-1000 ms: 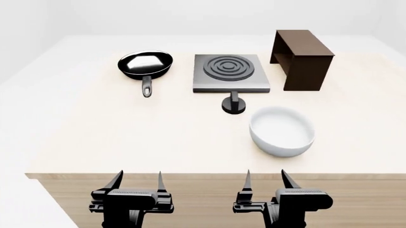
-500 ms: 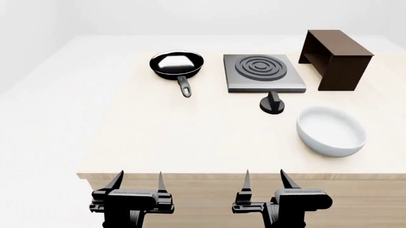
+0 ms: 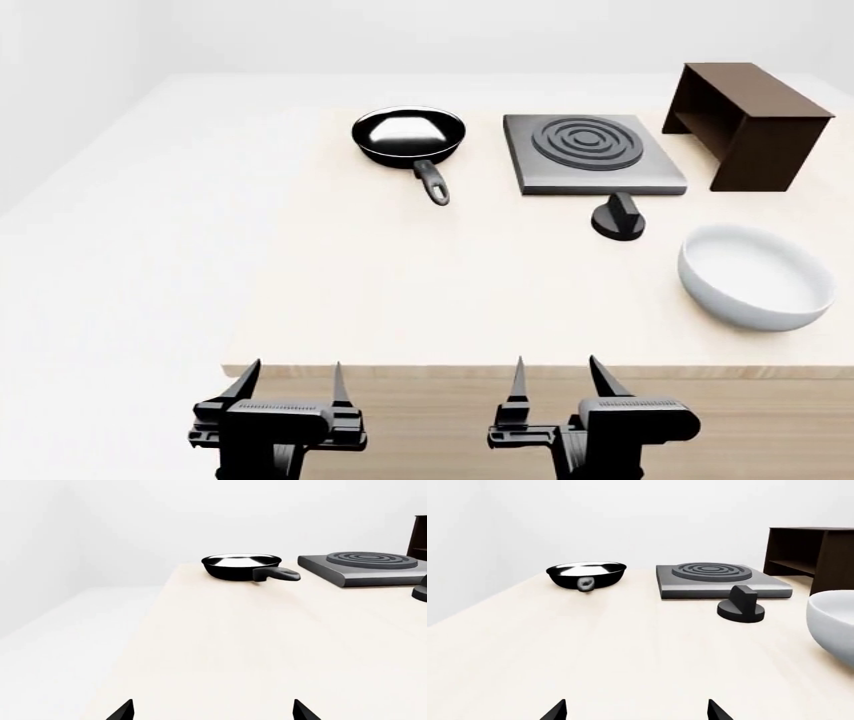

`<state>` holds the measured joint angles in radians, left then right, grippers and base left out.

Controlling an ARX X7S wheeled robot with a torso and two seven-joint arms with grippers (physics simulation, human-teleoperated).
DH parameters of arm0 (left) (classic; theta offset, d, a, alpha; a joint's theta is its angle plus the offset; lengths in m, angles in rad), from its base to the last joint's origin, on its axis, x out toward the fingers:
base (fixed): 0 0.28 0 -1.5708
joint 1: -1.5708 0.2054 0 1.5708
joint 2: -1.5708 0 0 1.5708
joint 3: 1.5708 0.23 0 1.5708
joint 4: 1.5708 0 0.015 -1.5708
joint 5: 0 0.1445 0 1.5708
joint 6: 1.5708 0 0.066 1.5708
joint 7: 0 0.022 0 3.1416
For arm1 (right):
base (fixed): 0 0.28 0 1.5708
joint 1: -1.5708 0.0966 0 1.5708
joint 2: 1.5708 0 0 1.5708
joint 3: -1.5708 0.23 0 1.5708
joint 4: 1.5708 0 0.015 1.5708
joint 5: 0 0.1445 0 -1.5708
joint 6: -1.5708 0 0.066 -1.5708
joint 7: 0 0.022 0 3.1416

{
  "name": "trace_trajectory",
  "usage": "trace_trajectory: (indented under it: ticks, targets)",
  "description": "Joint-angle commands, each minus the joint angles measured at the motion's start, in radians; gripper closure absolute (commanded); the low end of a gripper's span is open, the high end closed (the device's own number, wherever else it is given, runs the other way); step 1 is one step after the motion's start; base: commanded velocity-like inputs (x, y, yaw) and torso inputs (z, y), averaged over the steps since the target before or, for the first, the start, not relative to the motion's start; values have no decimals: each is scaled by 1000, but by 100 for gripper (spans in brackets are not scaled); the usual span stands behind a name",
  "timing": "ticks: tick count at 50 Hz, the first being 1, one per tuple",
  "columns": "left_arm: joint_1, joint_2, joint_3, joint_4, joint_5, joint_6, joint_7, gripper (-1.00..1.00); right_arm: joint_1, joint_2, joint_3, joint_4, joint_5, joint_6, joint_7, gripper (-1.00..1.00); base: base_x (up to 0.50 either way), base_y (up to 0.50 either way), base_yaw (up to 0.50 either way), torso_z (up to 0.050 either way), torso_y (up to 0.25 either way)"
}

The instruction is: Turn on the stove.

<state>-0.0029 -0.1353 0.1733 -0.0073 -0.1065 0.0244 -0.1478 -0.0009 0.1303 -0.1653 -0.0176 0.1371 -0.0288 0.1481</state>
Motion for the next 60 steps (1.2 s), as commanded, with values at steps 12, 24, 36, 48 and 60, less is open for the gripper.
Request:
trace_trajectory:
  ticks: [12,24,36,48,60]
  targets:
    - [-2,-14,20,2,-16,2,-13,-100,3,14,-11,-2,22,-5,14,-100,418,0,0,0,0]
    - [-1,-21,30,7,-19,2,-23,-100,4,21,-21,2,27,-13,21,-100,429,0,0,0,0]
    - [0,-26,38,2,-24,11,-30,-100,5,27,-30,7,30,-17,30,-100,429,0,0,0,0]
    - [1,-35,43,19,-33,-1,-38,-100,6,31,-37,6,29,-25,45,-100,323,0,0,0,0]
    - [6,-43,46,37,-44,-3,-45,-100,135,87,1,-106,89,202,56,-100,0,0,0,0,0]
